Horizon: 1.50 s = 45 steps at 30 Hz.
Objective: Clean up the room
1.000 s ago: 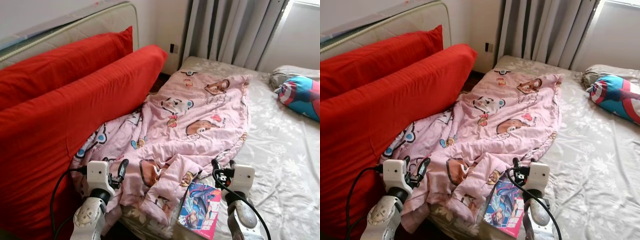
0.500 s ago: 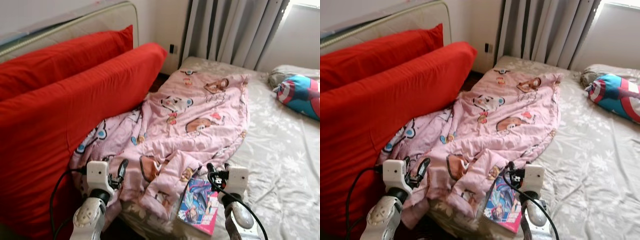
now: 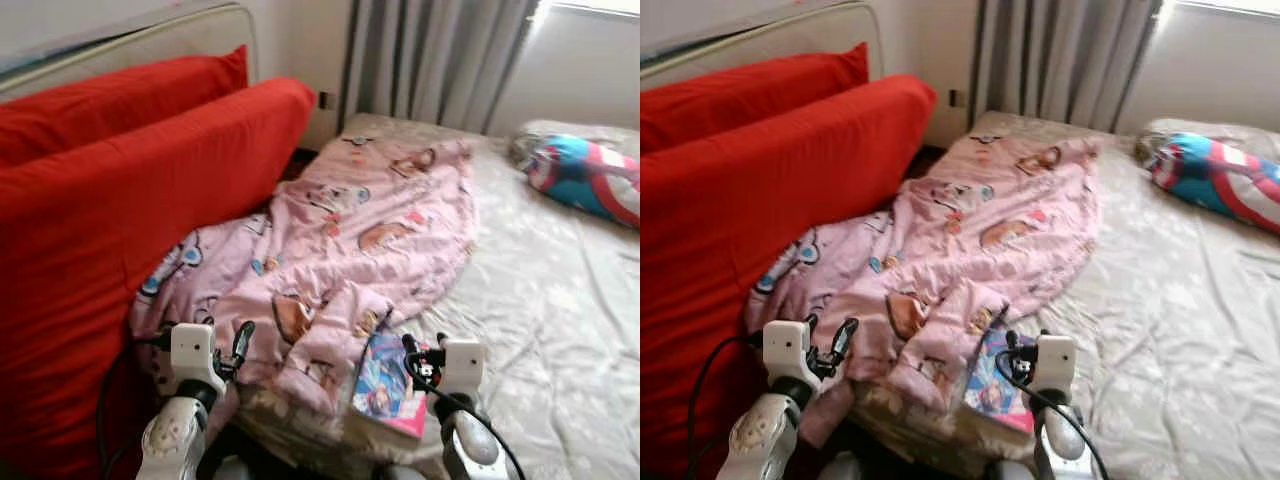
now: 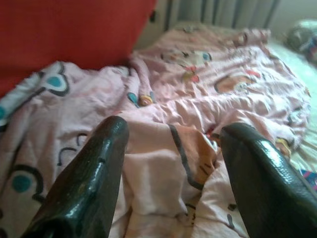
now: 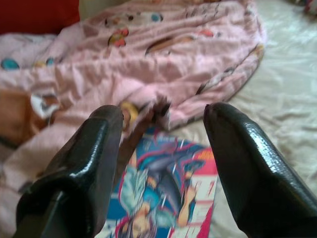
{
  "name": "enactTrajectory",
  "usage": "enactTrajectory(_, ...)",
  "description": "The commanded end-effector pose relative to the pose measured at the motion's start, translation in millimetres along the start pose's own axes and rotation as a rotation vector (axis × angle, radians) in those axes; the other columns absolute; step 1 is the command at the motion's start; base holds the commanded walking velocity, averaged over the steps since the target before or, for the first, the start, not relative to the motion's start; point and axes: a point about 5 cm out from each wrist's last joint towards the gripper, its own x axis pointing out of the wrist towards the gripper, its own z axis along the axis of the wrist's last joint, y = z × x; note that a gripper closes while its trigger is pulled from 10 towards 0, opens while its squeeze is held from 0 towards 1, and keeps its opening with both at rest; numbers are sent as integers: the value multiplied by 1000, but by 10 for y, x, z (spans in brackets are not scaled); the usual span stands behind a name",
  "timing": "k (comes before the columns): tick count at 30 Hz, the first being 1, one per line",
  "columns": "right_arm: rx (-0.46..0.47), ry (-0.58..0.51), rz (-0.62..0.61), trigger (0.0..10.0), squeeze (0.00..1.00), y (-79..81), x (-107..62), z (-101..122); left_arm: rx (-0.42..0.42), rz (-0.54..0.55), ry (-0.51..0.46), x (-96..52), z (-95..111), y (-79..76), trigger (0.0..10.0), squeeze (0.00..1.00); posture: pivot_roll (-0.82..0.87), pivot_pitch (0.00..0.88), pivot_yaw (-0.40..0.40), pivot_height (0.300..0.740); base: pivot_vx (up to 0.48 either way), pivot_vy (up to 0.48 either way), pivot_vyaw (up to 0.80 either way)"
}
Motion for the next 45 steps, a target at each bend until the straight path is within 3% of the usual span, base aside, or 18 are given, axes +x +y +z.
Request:
enactTrajectory(1, 6, -14, 4, 10000, 0, -4, 35, 42, -1, -1, 26, -35, -49, 5, 10000, 0, -31, 25, -31, 640, 0, 0, 0)
enactTrajectory(19, 31, 1, 31, 10000, 0, 16, 81, 16, -11, -8, 33, -7, -41, -26, 10000, 0, -37, 50, -30, 640, 0, 0, 0)
enactTrajectory(27, 36, 56, 12, 10000, 0, -84, 77, -95, -13, -8, 35, 4, -39, -28, 10000, 0, -37, 54, -29, 640, 0, 0, 0)
enactTrajectory(30, 40, 124, -18, 10000, 0, -203, 23, -222, -15, -9, 37, 3, -40, -31, 10000, 0, -37, 55, -29, 640, 0, 0, 0)
enactTrajectory(34, 32, 173, -40, 10000, 0, -243, 24, -266, -14, -8, 38, 5, -39, -30, 10000, 0, -37, 55, -30, 630, 0, 0, 0)
enactTrajectory(45, 49, 155, -41, 10000, 0, -266, 59, -229, -15, -5, 39, 5, -45, -24, 10000, 0, -37, 55, -31, 610, 0, 0, 0)
